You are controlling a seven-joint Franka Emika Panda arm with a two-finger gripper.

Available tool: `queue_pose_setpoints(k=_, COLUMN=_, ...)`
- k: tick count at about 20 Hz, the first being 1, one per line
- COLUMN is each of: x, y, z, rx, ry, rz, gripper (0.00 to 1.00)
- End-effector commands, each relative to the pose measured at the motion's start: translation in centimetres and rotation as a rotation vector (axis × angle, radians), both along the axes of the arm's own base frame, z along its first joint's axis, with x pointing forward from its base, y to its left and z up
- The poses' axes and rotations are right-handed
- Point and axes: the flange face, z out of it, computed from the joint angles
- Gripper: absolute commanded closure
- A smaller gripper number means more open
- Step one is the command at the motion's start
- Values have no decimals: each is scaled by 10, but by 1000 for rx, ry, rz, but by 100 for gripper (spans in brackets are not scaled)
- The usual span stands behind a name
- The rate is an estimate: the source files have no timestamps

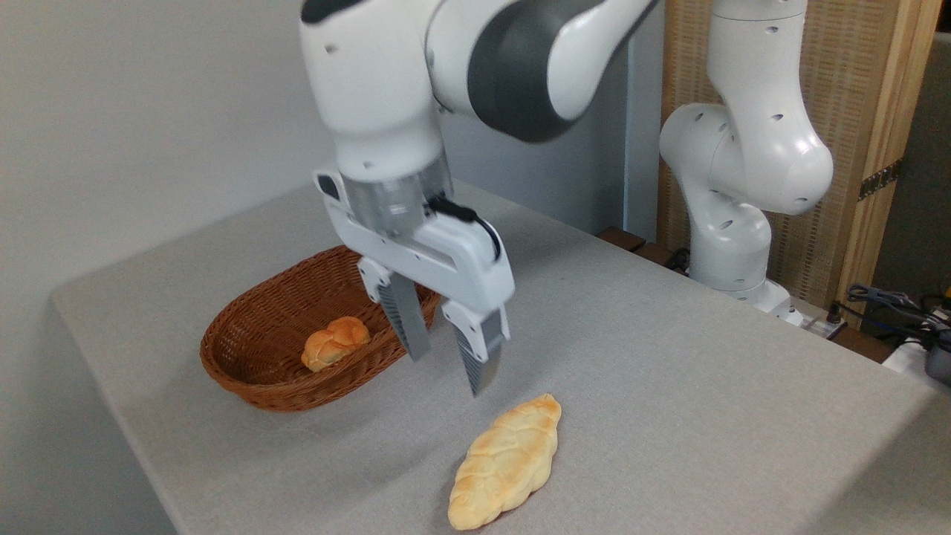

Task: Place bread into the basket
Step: 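Move the open gripper over the braided bread loaf and lower it, then close the gripper on the braided bread loaf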

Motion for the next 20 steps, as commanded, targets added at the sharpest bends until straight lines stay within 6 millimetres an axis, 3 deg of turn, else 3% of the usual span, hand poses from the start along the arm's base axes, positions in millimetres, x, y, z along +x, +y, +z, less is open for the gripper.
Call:
queue_pose_setpoints(k=1, x=-5, y=17, z=-13, rx=-5, ry=-26, rz=-7, gripper=0)
queue_pose_setpoints(k=5, x=-2, y=26, z=-32, rx=1, ry=-54, rz=-9, gripper=0)
queue_pose_setpoints(k=8, x=-1, y=40, z=-41, rx=7, ry=-59, rz=9, gripper=0)
queue_pose_setpoints(k=11, x=1, y=42, z=-46, rx=10, ry=-61, rz=4, gripper=0)
queue_pose_setpoints(k=13, x=-2, y=63, z=-46, rx=12, ry=-66, rz=14, gripper=0)
queue_pose_setpoints(k=20, x=0, y=65, z=-58, rx=15, ry=-49, rz=-5, gripper=0)
